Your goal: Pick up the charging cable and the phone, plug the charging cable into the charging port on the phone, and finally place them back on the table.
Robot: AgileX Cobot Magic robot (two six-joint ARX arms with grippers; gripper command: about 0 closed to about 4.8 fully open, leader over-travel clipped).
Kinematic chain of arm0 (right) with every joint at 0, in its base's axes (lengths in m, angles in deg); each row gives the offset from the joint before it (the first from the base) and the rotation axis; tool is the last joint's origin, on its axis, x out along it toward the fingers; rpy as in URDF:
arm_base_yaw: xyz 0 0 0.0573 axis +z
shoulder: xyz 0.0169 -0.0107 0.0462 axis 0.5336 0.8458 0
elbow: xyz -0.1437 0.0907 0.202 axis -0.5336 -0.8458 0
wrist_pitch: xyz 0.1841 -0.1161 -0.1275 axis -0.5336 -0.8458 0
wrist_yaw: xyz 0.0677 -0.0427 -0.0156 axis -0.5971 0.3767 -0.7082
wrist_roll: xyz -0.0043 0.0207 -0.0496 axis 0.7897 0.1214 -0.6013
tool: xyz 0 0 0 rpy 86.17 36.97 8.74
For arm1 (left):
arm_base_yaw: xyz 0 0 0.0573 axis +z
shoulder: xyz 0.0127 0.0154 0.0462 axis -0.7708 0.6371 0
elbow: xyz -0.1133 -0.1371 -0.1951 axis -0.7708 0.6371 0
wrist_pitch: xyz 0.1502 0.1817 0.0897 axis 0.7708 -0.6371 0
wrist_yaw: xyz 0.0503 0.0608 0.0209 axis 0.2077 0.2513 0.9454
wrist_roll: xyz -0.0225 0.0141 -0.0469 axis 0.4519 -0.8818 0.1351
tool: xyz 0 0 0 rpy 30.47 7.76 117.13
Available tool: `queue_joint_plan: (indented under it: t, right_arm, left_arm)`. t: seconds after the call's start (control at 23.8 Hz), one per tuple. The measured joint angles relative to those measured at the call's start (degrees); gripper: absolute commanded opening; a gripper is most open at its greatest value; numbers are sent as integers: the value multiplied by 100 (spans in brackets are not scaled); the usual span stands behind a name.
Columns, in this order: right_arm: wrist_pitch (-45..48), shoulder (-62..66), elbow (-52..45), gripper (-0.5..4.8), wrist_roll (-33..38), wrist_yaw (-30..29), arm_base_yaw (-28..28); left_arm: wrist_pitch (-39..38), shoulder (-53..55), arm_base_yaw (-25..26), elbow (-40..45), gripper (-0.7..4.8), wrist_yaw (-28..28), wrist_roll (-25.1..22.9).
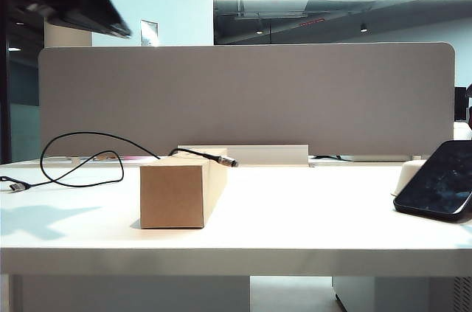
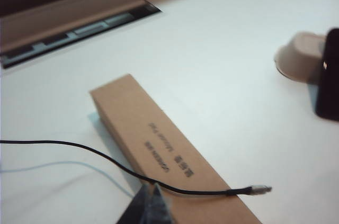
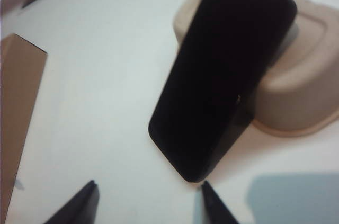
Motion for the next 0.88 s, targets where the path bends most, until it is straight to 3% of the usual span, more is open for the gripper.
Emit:
queue_joint_plan:
  t: [0.08,0.17,0.34,0.55,0.63,0.88]
  right_arm:
    - [37,221,7,291,111,-2,-2]
    - [31,468,4,325,181,-13,-52]
    - [125,846,7,338,234,-201,-254]
    - [728,1797,4,338,319,-761,-728]
    - [1086,2175,7,337,350,-977,-785]
    - [2033,3034,13,337,369,-1266,-765]
  left_arm:
    - [-153,170,-140,-179,-3,-2,-131]
    - [-164,278,-282,-225,0,2,-275]
    - [-289,358,-584,-216,97,0,-820]
    - [-295,490,-1071,-219,133,20,-1825]
    - [-302,586,-1233,-221,184,70,-2131]
    - [-699,905,-1303,-221,188,238,-2603]
